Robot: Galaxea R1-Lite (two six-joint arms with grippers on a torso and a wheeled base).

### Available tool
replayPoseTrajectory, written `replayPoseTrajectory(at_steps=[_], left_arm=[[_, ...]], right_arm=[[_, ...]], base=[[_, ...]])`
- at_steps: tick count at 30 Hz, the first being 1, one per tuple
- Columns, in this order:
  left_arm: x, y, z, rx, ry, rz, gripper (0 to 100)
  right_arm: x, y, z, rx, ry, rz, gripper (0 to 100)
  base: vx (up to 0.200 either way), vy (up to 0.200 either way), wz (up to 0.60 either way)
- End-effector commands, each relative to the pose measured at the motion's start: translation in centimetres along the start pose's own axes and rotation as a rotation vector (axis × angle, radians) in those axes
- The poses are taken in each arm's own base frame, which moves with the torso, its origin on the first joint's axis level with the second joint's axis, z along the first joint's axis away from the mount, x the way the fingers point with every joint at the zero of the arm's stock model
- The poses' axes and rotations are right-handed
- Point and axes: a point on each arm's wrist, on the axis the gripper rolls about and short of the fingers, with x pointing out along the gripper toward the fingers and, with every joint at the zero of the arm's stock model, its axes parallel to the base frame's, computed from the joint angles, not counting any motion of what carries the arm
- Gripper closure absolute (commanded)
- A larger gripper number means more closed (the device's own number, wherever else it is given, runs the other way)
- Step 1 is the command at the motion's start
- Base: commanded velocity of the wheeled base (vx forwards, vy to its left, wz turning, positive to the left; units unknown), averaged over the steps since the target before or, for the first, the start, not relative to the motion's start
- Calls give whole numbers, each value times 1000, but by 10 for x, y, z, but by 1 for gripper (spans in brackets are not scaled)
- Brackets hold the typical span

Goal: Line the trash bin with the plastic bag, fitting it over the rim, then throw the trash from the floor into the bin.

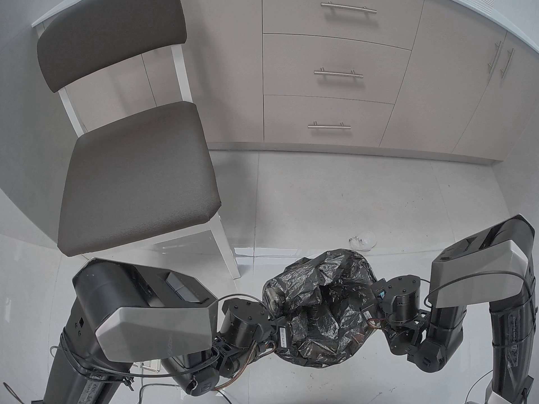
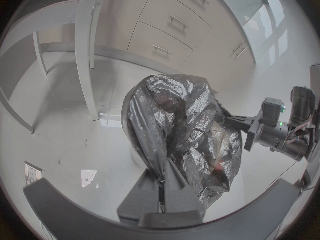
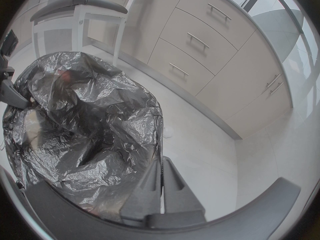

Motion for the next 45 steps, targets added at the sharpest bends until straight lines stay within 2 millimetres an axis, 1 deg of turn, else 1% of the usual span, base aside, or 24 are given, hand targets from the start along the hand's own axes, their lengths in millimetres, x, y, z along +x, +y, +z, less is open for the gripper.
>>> replayPoseTrajectory(at_steps=[1,4,11,16,18,29,30,33,38,45], left_arm=[[8,-4,5,10,-14,3,100],[13,-6,8,12,-14,0,100],[21,-9,10,27,-9,-4,100],[28,-8,7,30,16,8,100],[27,-8,8,33,17,9,100],[34,-10,9,65,36,16,100],[35,-10,7,67,38,18,100],[34,-9,7,67,36,22,100],[33,-8,6,66,20,53,100],[34,-7,6,61,16,61,100]], right_arm=[[2,-1,0,-2,2,-7,100],[10,-4,-5,2,23,-27,100],[20,-15,-11,19,50,-65,100],[29,-10,-16,23,57,-68,100],[32,-7,-18,20,61,-65,100],[31,-7,-25,21,77,-67,100],[30,-6,-31,9,91,-61,100],[26,-7,-38,-8,119,-52,100],[18,-11,-45,-20,154,-37,100],[23,-8,-46,-5,146,-30,100]], base=[[0,0,0],[0,0,0],[0,0,0],[0,0,0],[0,0,0],[0,0,0],[0,0,0],[0,0,0],[0,0,0],[0,0,0]])
